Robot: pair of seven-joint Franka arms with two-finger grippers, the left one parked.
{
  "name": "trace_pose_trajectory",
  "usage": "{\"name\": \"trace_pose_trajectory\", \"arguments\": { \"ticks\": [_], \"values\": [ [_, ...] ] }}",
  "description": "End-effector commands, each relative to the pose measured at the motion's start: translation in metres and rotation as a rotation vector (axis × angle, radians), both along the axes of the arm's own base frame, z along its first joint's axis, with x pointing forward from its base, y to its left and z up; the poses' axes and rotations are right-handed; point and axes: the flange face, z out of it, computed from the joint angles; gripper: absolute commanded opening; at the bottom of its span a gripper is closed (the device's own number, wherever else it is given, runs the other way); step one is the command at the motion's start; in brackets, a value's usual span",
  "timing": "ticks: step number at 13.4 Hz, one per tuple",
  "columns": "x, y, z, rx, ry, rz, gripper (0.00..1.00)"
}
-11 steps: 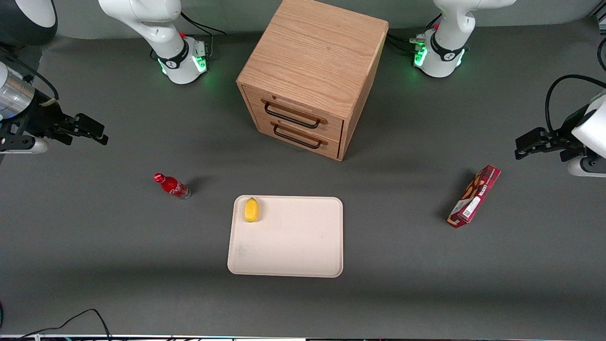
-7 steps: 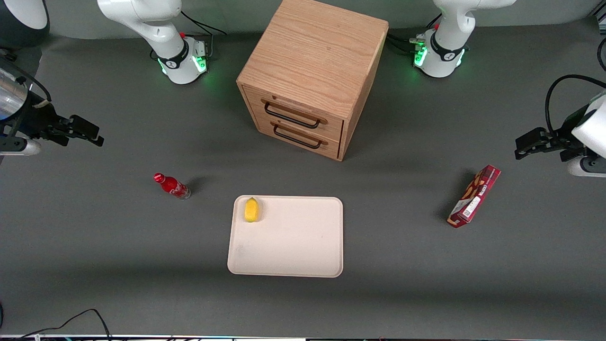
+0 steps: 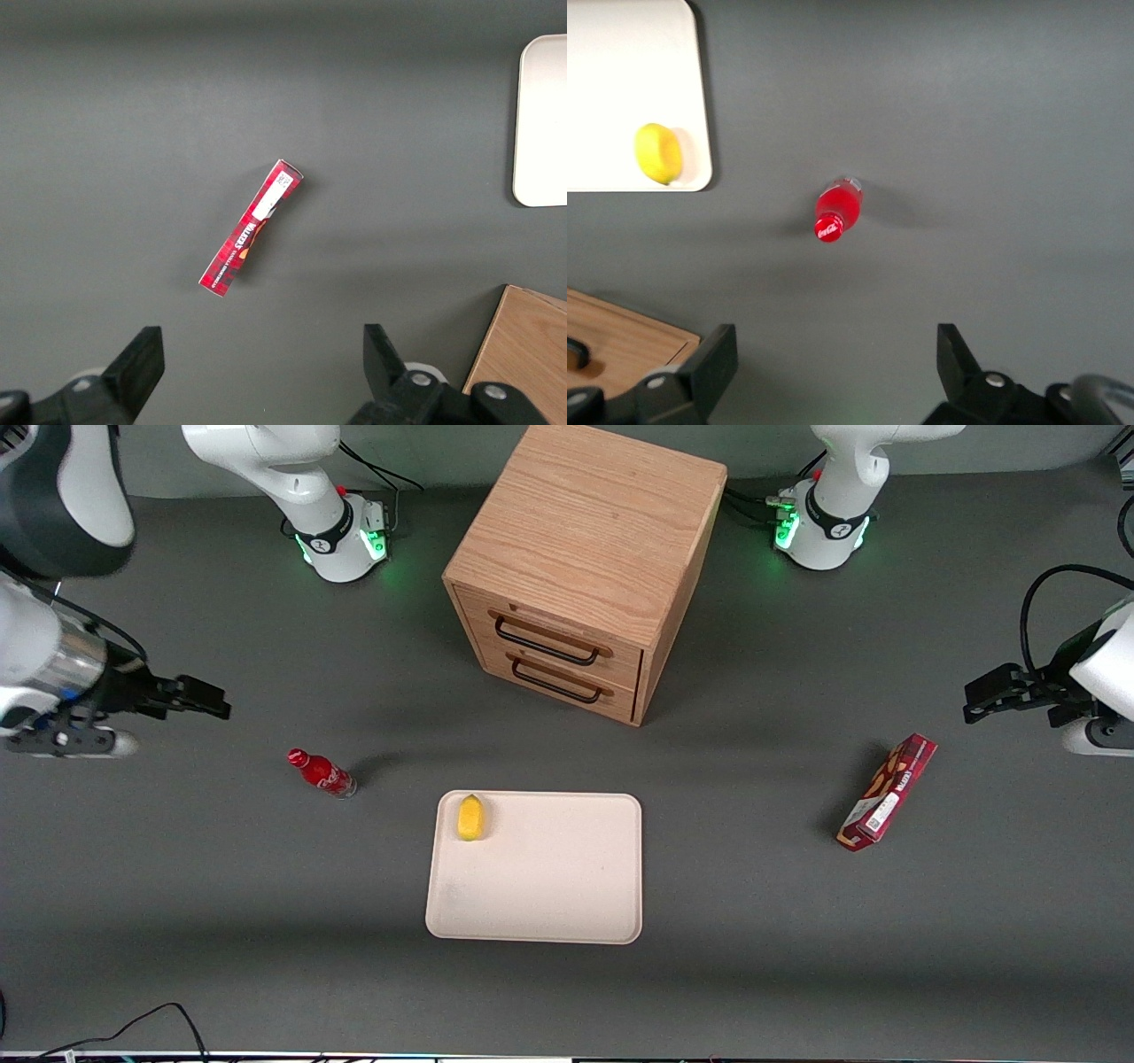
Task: Place coke bottle on tray
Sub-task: 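Move the right gripper down toward the red Coca-Cola bottle's cap end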
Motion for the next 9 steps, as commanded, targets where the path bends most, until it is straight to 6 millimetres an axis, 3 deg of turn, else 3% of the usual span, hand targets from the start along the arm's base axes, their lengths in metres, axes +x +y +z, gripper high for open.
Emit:
{"name": "trace_pose_trajectory", "arguments": {
  "ticks": [1,5,9],
  "values": [
    [-0.022,0.015,-0.053,0.002,-0.040,0.002,1.00],
    [-0.037,0.021,-0.125,-0.009,-0.106,0.010,1.00],
    [-0.036,0.020,-0.154,-0.032,-0.120,0.025,0.99]
  ]
}}
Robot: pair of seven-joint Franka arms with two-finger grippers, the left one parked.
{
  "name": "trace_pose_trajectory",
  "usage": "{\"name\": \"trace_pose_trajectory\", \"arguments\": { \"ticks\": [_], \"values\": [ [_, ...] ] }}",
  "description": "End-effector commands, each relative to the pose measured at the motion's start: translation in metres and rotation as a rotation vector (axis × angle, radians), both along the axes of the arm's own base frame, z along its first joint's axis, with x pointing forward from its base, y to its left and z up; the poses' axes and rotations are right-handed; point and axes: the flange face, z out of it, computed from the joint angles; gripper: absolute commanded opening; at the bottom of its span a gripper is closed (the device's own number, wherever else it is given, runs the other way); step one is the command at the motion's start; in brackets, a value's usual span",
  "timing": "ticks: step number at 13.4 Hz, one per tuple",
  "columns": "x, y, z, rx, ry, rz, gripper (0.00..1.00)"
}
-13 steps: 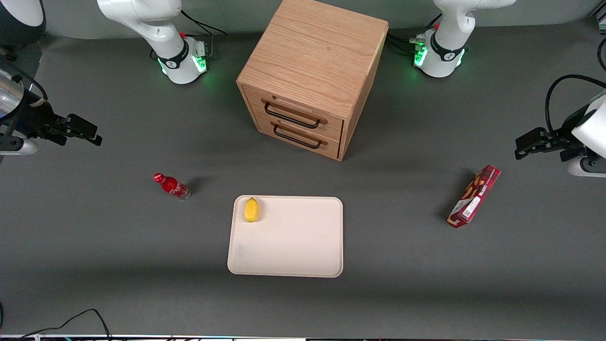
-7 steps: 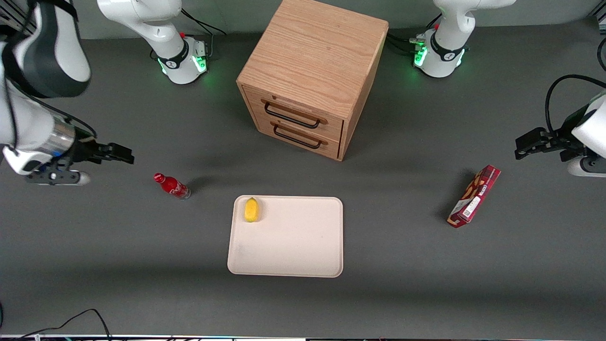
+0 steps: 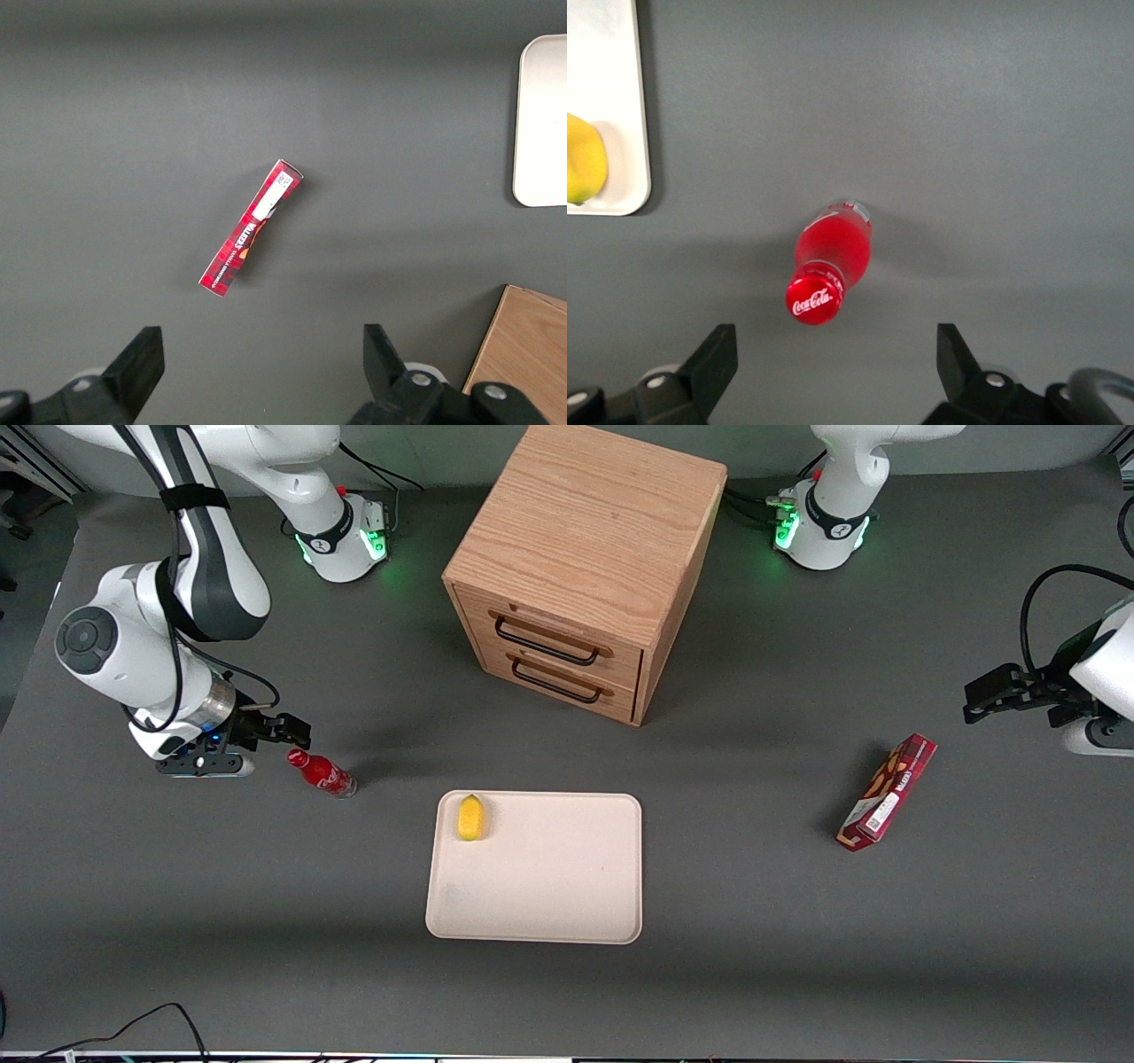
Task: Place coke bottle on tray
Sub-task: 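Move the right gripper down toward the red Coca-Cola bottle's cap end, then close the right gripper around the bottle's cap end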
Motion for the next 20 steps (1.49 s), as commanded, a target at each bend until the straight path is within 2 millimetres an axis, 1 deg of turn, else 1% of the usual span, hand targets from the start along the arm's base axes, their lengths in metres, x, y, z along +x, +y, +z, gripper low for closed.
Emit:
{"name": "trace_pose_trajectory", "arguments": {
  "ticks": [1,2,6,7,8,9,10,11,12,13,14,15,16,18,20],
  "values": [
    [-0.003,0.001,-0.012,-0.015,-0.040,-0.004,0.98],
    [-0.004,0.001,-0.018,-0.015,-0.040,-0.006,0.97],
    [0.001,0.003,-0.027,-0.013,-0.061,-0.016,0.91],
    [0.002,0.006,-0.032,-0.012,-0.058,-0.024,0.87],
    [0.002,0.006,-0.032,-0.012,-0.059,-0.024,0.70],
    [0.002,0.007,-0.031,-0.012,-0.061,-0.023,0.43],
    [0.002,0.007,-0.031,-0.013,-0.059,-0.028,0.12],
    [0.002,0.009,-0.029,-0.012,-0.062,-0.035,0.00],
    [0.001,0.015,-0.029,-0.011,-0.060,-0.025,0.00],
    [0.000,0.016,-0.024,-0.011,-0.060,-0.025,0.00],
    [-0.002,0.016,-0.016,-0.012,-0.060,-0.029,0.00],
    [-0.004,0.015,0.000,-0.016,-0.042,-0.028,0.00],
    [-0.004,0.010,0.025,-0.024,-0.023,-0.027,0.00],
    [-0.001,0.004,0.085,-0.070,0.028,-0.008,0.00],
    [0.004,-0.001,0.156,-0.081,0.084,-0.015,0.00]
  ]
}}
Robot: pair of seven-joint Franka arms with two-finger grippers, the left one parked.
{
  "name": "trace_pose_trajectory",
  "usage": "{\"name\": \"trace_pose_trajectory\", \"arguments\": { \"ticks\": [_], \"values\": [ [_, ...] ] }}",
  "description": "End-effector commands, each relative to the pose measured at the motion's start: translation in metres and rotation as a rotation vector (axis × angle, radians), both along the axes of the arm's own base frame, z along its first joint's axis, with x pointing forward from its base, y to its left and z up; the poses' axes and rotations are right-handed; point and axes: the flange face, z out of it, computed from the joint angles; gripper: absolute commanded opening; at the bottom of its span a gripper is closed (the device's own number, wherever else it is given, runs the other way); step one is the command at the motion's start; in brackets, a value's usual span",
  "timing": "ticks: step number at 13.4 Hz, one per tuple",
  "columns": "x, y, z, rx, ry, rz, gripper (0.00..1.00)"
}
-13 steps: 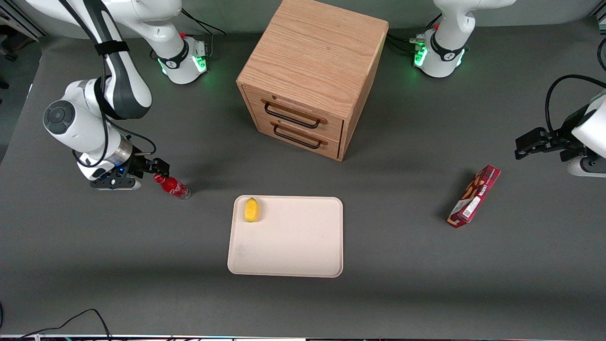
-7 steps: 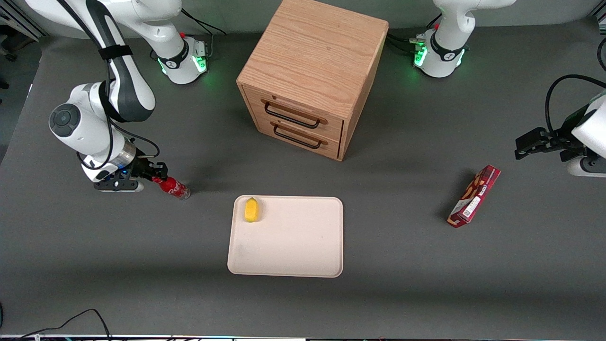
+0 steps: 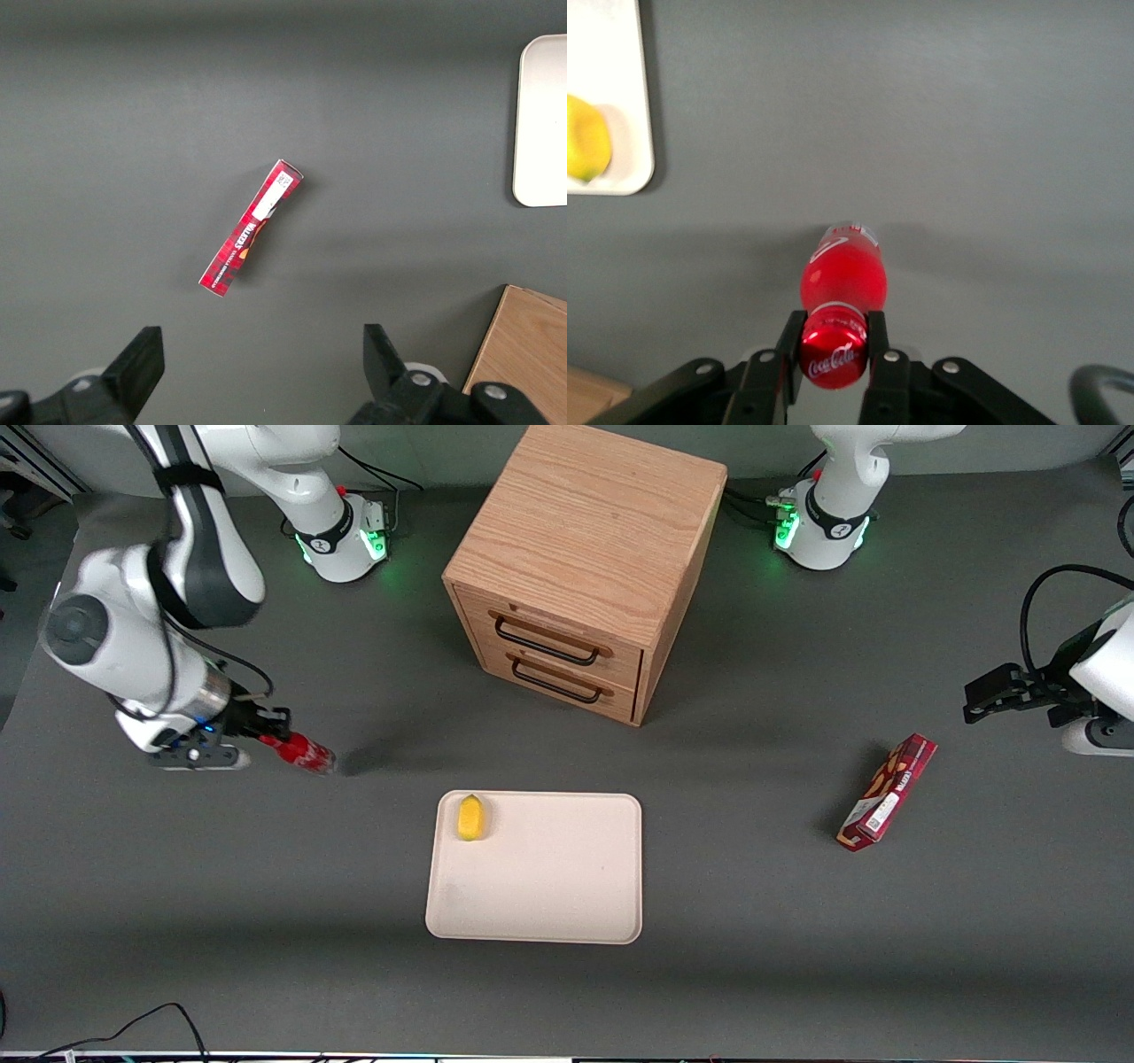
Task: Place coke bottle on tray
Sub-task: 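Lift the held bottle up off the table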
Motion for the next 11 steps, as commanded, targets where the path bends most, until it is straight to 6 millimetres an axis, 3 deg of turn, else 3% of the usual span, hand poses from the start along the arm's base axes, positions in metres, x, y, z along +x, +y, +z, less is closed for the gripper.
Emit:
{"name": "trace_pose_trajectory", "arguments": {
  "ticks": [1,3,5,7,11],
  "values": [
    [0.007,-0.008,0.111,-0.048,0.026,-0.026,0.00],
    [0.016,-0.008,0.170,-0.076,0.055,-0.028,0.00],
    [0.038,-0.003,0.182,-0.078,0.080,-0.041,0.00],
    [0.079,0.015,0.150,-0.083,0.101,-0.101,0.00],
    [0.157,0.131,0.055,-0.089,0.032,-0.163,0.00]
  ]
}}
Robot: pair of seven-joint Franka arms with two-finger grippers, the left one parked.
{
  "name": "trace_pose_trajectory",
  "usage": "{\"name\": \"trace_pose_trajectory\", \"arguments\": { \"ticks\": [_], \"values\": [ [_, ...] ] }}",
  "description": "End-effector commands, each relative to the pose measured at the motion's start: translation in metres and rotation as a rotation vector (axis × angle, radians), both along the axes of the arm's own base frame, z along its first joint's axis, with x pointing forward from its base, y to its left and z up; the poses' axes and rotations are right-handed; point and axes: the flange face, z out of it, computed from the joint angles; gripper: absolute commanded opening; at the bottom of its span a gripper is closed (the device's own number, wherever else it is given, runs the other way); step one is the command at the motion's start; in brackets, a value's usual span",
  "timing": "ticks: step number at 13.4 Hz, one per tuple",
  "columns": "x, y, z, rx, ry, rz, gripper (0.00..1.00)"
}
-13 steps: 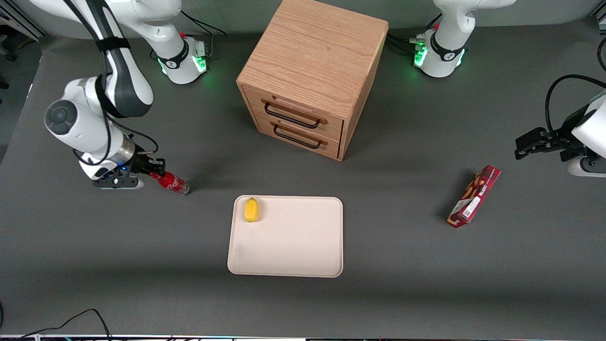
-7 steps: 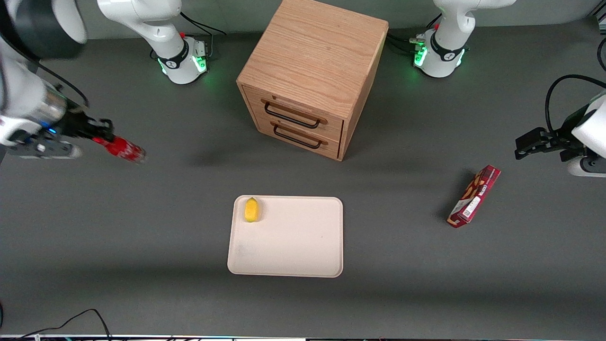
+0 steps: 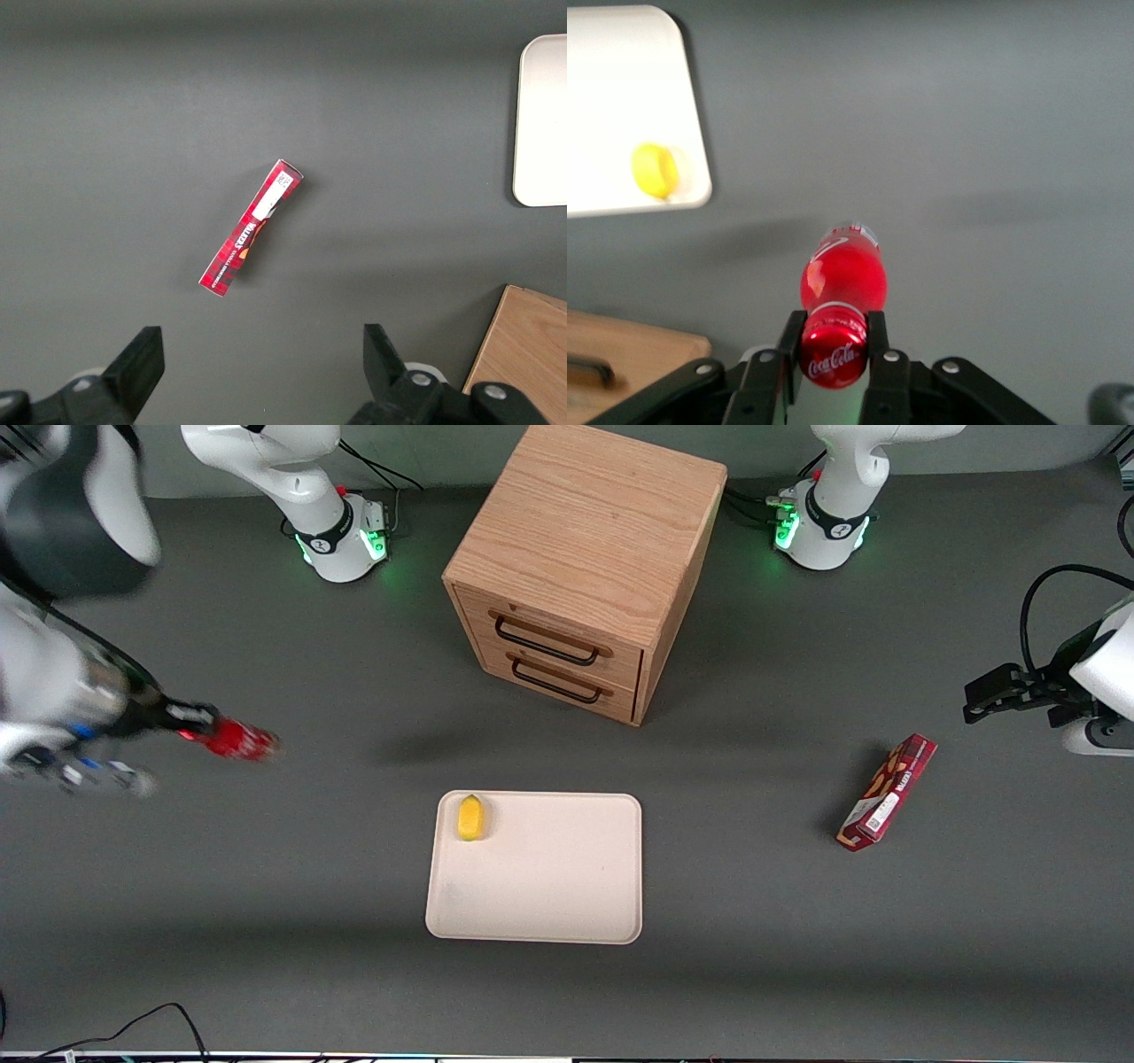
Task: Place coke bottle on tray
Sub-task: 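Carry the bottle over the white tray and lower it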
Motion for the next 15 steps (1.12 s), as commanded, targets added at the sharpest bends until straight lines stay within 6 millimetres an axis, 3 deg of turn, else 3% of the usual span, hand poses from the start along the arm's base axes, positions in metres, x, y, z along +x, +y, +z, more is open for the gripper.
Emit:
{"name": "trace_pose_trajectory", "arguments": {
  "ticks": [1,2,5,6,10,14,15],
  "values": [
    [0.048,0.081,-0.056,-0.028,-0.083,-0.101,0.00],
    [0.054,0.098,-0.075,-0.024,-0.108,-0.119,0.00],
    [0.071,0.128,-0.109,0.016,-0.208,-0.179,0.00],
    [0.069,0.149,-0.126,0.017,-0.210,-0.171,0.00],
    [0.074,0.175,-0.171,0.030,-0.244,-0.244,0.00],
    [0.077,0.181,-0.186,0.045,-0.266,-0.245,0.00],
    [0.077,0.181,-0.189,0.043,-0.264,-0.244,0.47]
  ]
}}
